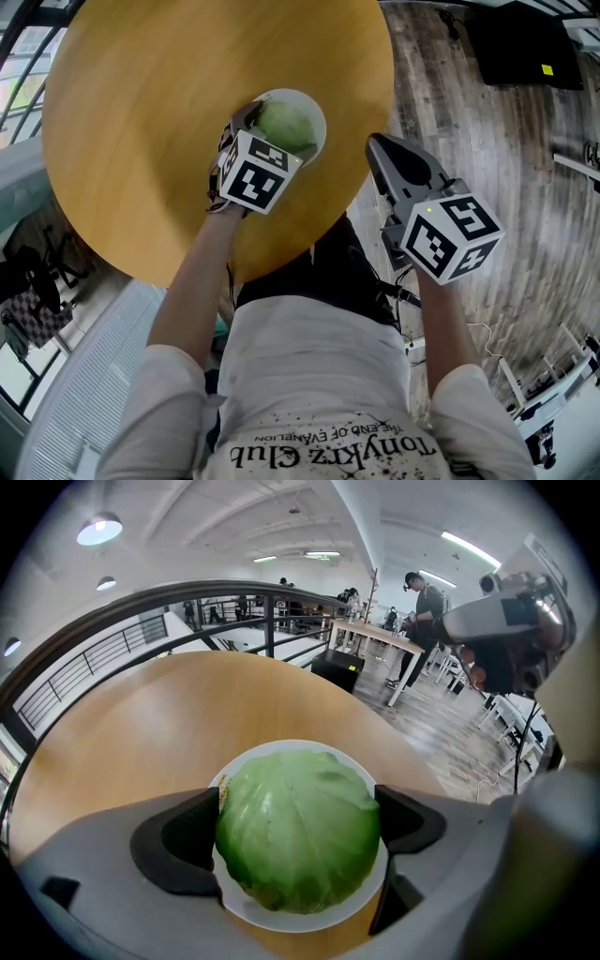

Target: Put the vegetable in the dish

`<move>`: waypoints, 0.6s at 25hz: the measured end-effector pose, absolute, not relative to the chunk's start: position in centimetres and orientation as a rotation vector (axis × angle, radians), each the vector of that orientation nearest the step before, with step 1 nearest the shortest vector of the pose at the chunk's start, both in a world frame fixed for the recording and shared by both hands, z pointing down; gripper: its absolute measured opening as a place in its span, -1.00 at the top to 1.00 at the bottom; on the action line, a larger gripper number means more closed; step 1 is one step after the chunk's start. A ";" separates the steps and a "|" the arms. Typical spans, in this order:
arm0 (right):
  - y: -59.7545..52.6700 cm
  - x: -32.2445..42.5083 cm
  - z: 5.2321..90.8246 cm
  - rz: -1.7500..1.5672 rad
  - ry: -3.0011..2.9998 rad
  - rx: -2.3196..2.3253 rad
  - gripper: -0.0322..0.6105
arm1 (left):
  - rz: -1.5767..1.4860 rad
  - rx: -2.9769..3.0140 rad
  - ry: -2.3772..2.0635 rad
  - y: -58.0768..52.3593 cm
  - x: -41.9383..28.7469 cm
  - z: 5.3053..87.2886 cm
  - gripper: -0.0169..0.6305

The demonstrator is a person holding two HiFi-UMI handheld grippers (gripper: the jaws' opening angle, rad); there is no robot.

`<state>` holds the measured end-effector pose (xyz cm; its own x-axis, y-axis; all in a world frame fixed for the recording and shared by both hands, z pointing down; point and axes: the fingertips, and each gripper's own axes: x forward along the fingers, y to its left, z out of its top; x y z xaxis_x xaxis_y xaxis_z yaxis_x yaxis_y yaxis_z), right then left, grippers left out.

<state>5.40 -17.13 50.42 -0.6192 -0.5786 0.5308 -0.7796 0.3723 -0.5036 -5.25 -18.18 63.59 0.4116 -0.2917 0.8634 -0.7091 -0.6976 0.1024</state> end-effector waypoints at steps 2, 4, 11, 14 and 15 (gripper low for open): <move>-17.2 5.4 50.3 1.088 -2.373 1.206 0.83 | 1.216 2.219 -0.847 -18.2 -5.3 63.3 -0.59; -17.3 5.3 50.0 1.082 -2.379 1.206 0.83 | 1.211 2.223 -0.850 -18.3 -5.3 62.9 -0.59; -17.1 5.3 48.2 1.045 -2.406 1.206 0.83 | 1.217 2.258 -0.939 -18.2 -5.9 59.6 -0.59; -17.0 5.3 47.1 1.024 -2.422 1.206 0.83 | 1.234 2.253 -0.953 -17.7 -6.4 58.1 -0.59; -16.9 5.2 46.8 1.013 -2.428 1.205 0.83 | 1.239 2.249 -0.953 -17.5 -6.6 57.8 -0.58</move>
<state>5.21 -16.86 46.78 -0.6279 -0.6023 0.4929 -0.7740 0.4174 -0.4761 -6.65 -17.46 57.78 0.3746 -0.3711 0.8497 -0.7258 -0.6876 0.0197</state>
